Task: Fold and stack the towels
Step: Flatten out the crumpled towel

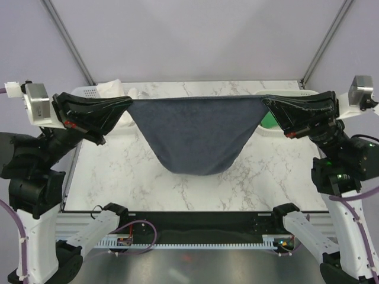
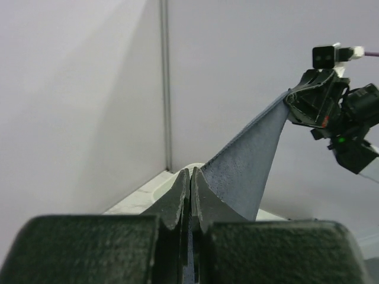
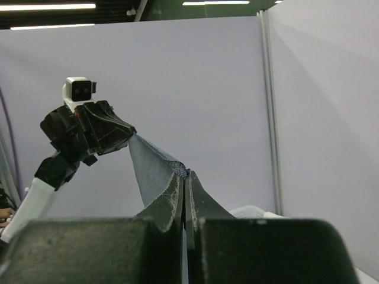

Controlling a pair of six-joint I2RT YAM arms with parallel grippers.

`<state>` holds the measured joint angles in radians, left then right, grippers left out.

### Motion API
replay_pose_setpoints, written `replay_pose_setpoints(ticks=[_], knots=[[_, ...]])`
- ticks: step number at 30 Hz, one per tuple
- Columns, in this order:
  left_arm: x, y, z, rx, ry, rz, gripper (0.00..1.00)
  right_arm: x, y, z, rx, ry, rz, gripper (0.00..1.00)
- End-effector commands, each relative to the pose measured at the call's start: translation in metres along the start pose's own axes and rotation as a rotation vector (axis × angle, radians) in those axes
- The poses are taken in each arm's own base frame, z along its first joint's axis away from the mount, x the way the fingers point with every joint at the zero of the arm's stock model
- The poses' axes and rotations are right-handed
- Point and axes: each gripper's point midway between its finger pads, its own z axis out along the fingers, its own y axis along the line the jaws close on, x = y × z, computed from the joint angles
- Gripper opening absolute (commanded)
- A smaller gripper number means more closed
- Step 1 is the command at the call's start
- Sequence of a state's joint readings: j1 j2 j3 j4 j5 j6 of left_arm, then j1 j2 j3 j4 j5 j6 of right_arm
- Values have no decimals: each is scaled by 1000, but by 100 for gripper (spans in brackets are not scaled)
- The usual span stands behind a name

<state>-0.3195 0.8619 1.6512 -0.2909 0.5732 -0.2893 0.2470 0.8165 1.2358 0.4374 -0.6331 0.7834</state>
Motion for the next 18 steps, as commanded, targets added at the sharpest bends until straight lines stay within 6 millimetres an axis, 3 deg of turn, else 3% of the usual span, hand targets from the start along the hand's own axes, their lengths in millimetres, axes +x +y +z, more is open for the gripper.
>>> replay_pose_setpoints(ticks=[1, 3, 5, 9, 13, 14, 16, 18], knots=[[-9, -30, -8, 93, 43, -135, 2, -35, 40, -6, -41, -70, 29, 0], [-27, -37, -10, 97, 6, -139, 2, -53, 51, -5, -44, -104, 7, 0], [-48, -41, -13, 89, -43, -115, 2, -63, 46, 1, -24, -132, -7, 0], [-64, -31, -1, 60, -71, -92, 2, -87, 40, 13, 7, -201, -53, 0], [-46, 13, 25, -62, -34, -69, 2, -91, 13, 26, 73, -222, -108, 0], [-31, 34, 35, -122, -8, -60, 2, -87, -4, 30, 109, -222, -107, 0], [-16, 56, 42, -185, 21, -48, 2, -79, -24, 34, 150, -216, -128, 0], [10, 90, 54, -279, 71, -20, 2, -59, -58, 40, 205, -188, -137, 0]])
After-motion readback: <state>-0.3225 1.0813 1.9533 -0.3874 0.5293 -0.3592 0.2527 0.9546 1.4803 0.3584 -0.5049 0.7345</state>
